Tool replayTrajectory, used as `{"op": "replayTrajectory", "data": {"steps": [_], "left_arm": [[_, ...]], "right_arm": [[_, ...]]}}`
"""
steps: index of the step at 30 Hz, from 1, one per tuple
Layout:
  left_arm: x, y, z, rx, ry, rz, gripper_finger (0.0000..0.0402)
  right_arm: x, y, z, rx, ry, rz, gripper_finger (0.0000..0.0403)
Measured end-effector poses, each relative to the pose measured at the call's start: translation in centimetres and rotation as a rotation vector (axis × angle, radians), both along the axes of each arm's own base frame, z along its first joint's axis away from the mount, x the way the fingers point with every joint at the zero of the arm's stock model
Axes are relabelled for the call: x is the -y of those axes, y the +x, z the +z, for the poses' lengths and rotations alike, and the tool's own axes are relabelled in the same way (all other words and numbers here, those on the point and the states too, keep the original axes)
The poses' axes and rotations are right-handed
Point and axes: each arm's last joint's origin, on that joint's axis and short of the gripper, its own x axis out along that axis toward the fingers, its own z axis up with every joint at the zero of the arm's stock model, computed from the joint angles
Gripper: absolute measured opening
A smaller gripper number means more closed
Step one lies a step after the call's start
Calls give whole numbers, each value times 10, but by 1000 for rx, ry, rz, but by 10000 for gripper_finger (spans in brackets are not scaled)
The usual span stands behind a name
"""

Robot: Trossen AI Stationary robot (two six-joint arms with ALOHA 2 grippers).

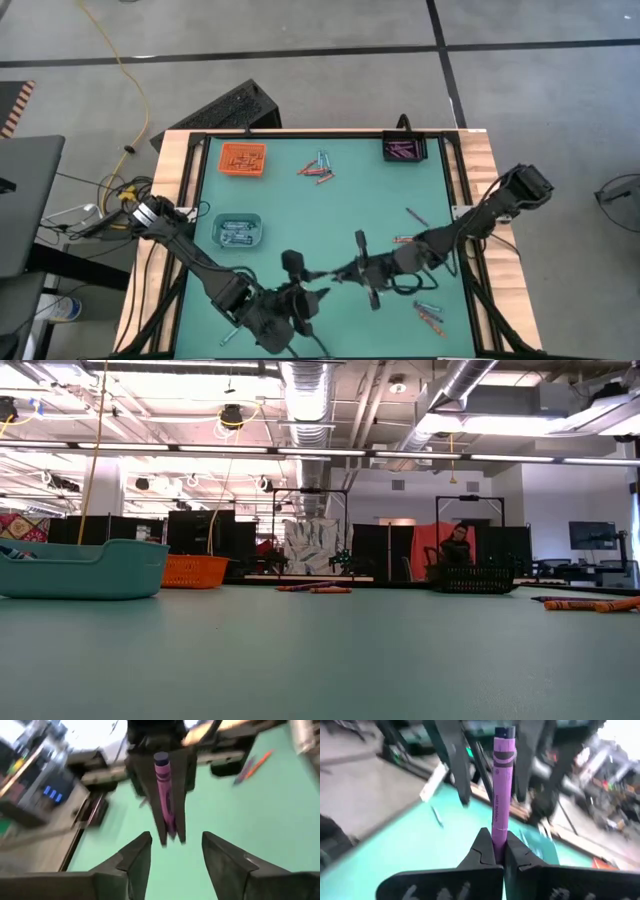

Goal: Sort crayons
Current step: Put the purple crayon into the black basket

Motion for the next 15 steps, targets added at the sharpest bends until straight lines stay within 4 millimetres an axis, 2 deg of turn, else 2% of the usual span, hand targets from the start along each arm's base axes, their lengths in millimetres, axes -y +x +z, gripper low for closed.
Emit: {"op": "replayTrajectory", "data": {"steps": [4,8,15], "left_arm": [[-10,-9,-28,-52,10,128,170],[-19,-13,-60,-92,37,175,169],[-42,-18,-117,-139,83,204,169]], "right_arm": [[31,12,-10,-105,-8,-109,1],[69,21,-18,-194,-2,-221,1],[148,18,-24,-365,4,-415,1]]}}
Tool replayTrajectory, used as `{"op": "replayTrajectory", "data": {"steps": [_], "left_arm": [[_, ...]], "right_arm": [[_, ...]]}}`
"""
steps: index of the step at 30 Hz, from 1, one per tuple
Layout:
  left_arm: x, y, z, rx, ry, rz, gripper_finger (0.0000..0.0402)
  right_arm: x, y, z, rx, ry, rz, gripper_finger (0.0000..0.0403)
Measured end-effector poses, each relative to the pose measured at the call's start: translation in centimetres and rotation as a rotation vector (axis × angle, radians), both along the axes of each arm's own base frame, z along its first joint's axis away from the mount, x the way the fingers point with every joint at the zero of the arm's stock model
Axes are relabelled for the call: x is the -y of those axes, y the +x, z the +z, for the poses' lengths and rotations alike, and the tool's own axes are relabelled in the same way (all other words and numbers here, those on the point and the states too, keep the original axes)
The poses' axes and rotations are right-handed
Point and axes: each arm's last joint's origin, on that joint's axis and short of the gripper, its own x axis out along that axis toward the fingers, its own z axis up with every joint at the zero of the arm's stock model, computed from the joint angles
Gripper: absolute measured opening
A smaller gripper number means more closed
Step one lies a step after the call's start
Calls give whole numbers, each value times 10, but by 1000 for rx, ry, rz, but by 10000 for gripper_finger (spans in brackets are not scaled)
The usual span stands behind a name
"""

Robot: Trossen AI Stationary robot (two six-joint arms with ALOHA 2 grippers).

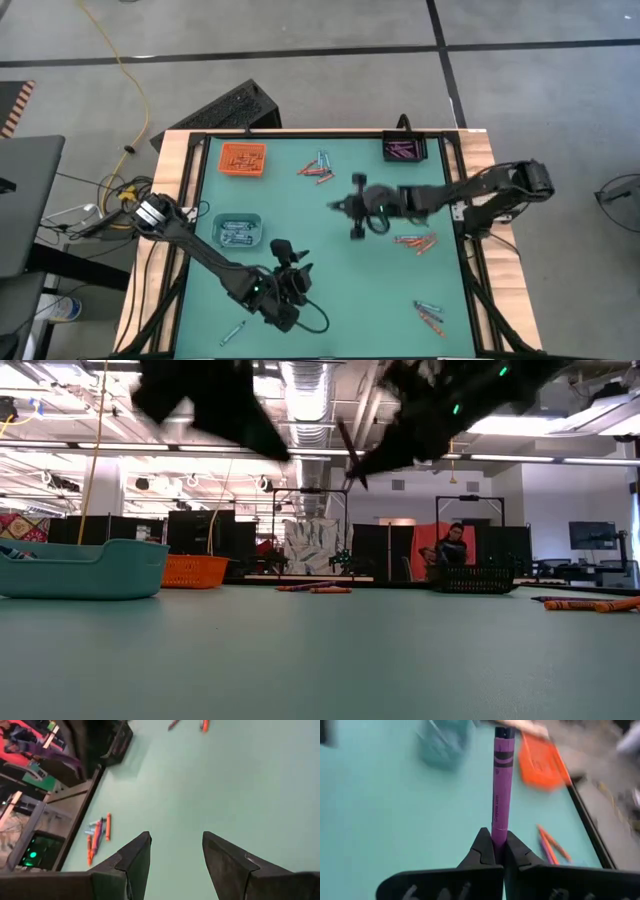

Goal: Sort crayons
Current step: Put the purple crayon into the black basket

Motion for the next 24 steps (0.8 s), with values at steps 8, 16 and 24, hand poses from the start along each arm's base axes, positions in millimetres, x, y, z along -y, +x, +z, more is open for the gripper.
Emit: {"op": "replayTrajectory", "data": {"steps": [8,16,24], "left_arm": [[-19,9,-24,24,7,-58,169],[-34,24,-22,9,1,-169,169],[-53,37,-20,24,-59,-186,169]], "right_arm": [[94,-36,-3,-234,45,-186,1],[160,-81,5,-476,41,-354,1],[207,-127,7,-583,49,-493,1]]}}
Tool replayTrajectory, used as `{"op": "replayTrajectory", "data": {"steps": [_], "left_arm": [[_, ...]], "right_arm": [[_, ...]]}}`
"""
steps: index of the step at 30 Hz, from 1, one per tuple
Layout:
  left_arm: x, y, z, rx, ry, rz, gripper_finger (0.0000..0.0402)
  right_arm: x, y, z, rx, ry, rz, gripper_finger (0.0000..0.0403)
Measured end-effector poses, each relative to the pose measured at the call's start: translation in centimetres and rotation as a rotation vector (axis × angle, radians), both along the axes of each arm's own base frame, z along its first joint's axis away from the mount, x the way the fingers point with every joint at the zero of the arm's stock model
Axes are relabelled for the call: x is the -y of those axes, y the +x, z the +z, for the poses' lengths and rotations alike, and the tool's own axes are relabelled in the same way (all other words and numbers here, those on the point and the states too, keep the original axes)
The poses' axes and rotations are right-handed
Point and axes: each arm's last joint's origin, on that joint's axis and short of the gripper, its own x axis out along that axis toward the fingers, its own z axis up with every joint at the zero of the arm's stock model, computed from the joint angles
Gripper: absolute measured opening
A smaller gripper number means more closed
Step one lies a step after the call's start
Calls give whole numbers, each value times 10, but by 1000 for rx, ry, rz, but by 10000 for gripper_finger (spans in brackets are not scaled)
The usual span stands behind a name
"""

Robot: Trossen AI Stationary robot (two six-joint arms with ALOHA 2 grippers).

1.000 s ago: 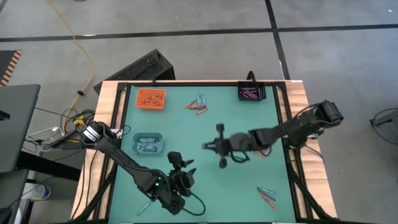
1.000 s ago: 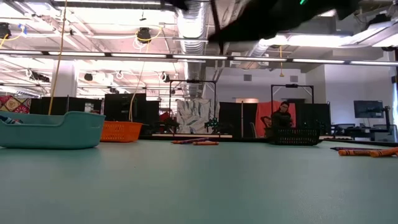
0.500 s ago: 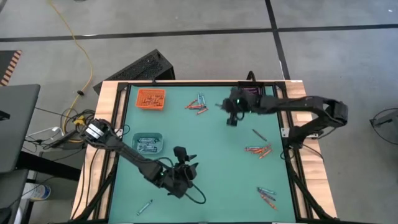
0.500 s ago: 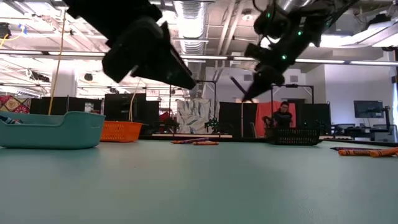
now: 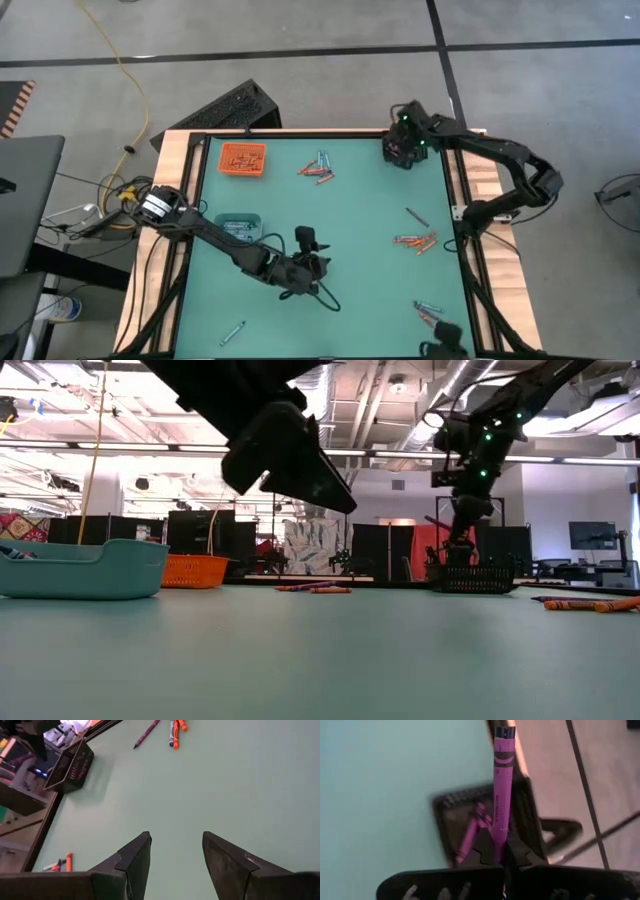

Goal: Sort crayons
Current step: Put the purple crayon into the black basket

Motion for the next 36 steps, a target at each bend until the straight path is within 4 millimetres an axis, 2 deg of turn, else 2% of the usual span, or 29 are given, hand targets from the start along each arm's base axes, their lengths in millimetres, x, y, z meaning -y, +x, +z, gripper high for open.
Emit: {"op": "replayTrajectory", "data": {"steps": [5,8,16,22,28,36], "left_arm": [[-6,6,2,24,-50,-25,169],[-9,8,4,45,-68,-29,169],[-12,13,8,93,-110,-53,169],[-12,13,8,97,-119,-49,169],[-12,13,8,92,-118,-49,169],[-13,11,5,61,-110,-46,169]], "right_arm": [[22,-22,-8,-29,22,-98,1],[31,-28,-17,-56,48,-129,1],[46,-17,-44,-179,148,-139,2],[55,-13,-56,-294,245,-176,7],[58,-11,-52,-292,274,-196,49],[56,-8,-33,-264,244,-210,106]]}}
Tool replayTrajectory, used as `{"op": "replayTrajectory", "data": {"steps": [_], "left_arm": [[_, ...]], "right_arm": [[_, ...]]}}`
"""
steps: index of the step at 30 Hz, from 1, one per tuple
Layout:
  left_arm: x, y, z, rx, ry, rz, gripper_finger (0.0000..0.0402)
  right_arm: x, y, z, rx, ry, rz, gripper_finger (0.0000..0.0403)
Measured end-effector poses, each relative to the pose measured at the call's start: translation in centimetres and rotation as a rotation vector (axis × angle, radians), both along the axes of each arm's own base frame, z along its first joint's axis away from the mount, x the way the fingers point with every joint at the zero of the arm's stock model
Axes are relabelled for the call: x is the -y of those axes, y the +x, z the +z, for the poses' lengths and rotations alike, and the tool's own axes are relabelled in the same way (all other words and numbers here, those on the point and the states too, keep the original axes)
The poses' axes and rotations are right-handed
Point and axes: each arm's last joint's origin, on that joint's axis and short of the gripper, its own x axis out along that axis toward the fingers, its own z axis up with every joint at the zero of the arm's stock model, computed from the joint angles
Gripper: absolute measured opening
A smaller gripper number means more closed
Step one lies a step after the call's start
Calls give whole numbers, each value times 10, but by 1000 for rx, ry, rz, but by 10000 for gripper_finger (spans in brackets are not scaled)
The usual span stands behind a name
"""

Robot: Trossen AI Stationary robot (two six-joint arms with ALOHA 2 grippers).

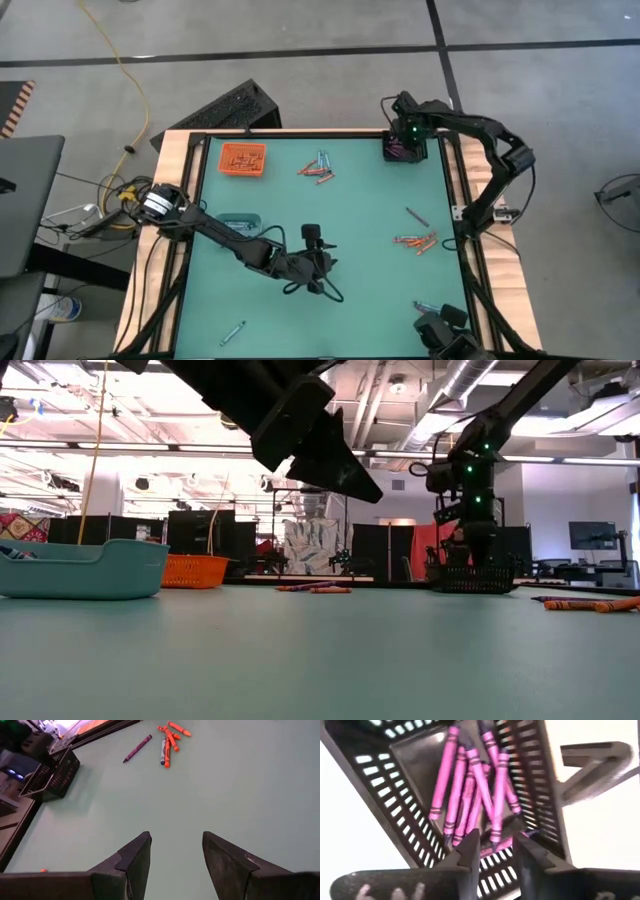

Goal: Sort crayons
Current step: Put the purple crayon into the black basket, then put the blue crayon into the blue bin

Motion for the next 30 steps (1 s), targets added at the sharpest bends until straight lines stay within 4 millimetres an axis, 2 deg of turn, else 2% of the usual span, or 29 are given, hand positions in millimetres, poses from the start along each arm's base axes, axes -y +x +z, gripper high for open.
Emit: {"op": "replayTrajectory", "data": {"steps": [7,12,16,23,30], "left_arm": [[0,-1,-2,-16,-1,4,169],[0,-1,-2,-20,-20,-14,169],[1,-1,-2,-22,-54,-36,169],[2,-1,-2,-25,-65,-50,169],[3,-1,-3,-35,-86,-86,169]], "right_arm": [[-4,4,28,41,-59,-85,128],[-23,9,55,63,-45,-126,128],[-53,15,67,71,62,-106,128],[-114,30,75,7,297,-62,128],[-181,56,78,-53,345,179,128]]}}
